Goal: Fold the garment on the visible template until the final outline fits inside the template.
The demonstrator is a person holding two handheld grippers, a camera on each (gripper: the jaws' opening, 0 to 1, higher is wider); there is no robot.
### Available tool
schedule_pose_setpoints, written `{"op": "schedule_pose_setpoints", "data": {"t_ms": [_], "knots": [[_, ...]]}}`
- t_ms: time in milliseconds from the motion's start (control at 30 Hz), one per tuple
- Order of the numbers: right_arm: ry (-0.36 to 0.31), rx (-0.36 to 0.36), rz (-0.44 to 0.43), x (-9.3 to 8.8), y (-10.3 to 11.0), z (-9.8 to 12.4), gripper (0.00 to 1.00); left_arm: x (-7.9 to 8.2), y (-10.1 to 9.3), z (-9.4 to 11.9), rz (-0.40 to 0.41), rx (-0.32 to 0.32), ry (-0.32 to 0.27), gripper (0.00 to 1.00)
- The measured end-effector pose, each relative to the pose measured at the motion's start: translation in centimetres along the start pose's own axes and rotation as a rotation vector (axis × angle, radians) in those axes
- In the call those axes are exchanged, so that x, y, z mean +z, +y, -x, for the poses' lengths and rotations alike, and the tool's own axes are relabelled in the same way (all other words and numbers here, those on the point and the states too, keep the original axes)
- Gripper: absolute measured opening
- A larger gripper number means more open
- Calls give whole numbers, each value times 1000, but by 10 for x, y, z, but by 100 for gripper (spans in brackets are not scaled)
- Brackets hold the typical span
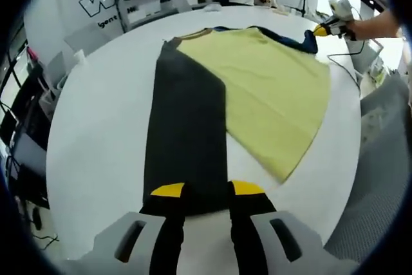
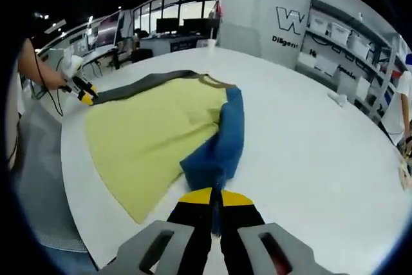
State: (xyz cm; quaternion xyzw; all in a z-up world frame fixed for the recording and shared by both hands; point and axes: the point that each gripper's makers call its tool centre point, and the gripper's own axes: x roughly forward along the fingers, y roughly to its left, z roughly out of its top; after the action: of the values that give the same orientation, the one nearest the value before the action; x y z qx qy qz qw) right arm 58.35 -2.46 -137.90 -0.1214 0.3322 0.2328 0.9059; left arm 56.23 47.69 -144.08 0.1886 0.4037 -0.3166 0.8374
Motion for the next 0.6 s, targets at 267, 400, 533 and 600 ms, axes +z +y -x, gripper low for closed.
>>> {"op": "schedule_pose_setpoints", "data": {"t_ms": [267, 400, 533, 600], "knots": [[-8, -85, -82, -1, -56, 4, 0, 0, 1, -3, 6, -1, 6, 28], [-15, -118, -110, -1, -82, 4, 0, 0, 2, -3, 8, 0, 10, 28], [-26, -156, -141, 3, -105, 6, 0, 0, 2, -3, 8, 3, 14, 28], [-40, -171, -155, 7, -116, 7, 0, 1, 1, -3, 9, 4, 15, 28]]}}
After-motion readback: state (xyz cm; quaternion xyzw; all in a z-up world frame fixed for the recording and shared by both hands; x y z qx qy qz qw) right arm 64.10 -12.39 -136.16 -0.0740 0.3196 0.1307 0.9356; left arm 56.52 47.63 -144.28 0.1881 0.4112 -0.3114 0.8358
